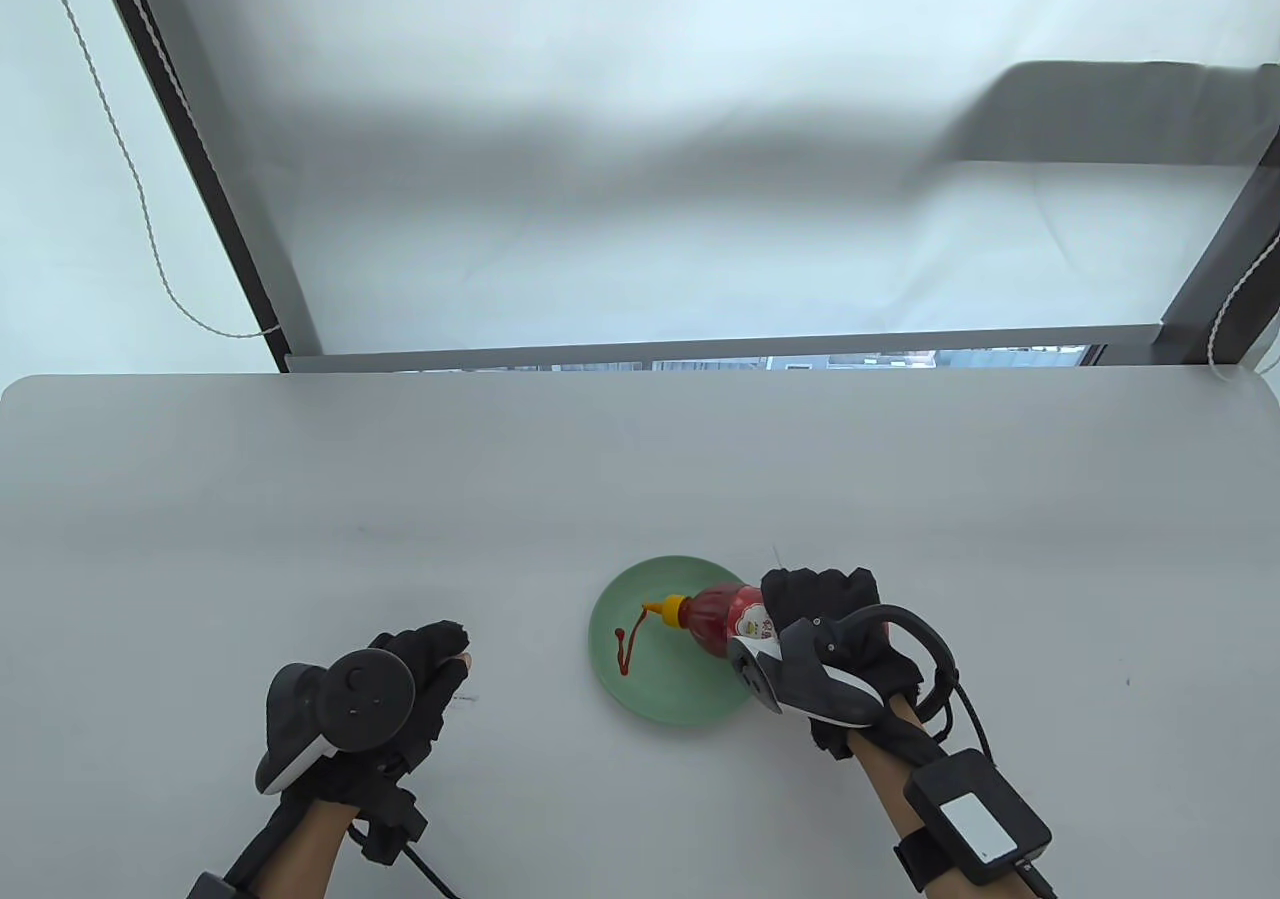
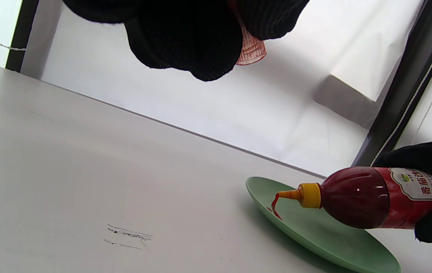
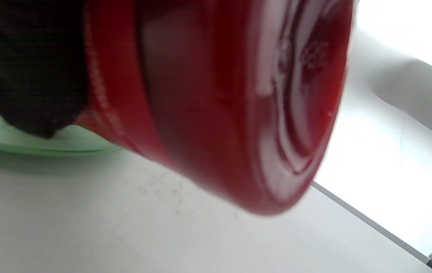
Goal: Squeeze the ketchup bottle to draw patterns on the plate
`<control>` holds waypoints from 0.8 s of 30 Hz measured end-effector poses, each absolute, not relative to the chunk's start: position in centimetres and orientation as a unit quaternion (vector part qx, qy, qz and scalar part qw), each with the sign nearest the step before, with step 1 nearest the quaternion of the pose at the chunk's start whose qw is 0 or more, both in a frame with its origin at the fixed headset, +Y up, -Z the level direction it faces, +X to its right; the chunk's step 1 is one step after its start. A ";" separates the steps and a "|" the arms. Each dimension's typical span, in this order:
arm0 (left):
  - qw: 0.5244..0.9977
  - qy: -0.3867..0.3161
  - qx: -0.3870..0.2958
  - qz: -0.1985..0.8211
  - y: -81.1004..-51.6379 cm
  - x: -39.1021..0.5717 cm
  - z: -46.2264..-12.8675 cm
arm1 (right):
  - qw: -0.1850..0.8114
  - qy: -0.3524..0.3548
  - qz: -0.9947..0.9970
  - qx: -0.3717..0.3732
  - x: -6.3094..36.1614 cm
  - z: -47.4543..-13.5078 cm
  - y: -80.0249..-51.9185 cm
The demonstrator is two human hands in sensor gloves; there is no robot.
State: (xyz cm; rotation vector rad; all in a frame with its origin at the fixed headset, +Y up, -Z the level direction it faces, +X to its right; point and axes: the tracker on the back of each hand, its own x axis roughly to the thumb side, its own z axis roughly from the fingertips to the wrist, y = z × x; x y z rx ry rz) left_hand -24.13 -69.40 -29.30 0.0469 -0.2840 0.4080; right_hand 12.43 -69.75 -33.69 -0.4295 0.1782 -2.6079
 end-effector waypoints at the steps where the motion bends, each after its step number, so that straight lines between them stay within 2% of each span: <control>1: 0.969 -0.140 0.023 0.202 -69.4 -24.2 -29.3 | 0.243 0.065 -0.955 -0.158 12.4 -33.6 -69.7; 24: 0.970 -0.139 0.028 0.196 -69.4 -24.2 -29.0 | 0.236 0.062 -0.951 -0.189 13.9 -29.4 -69.1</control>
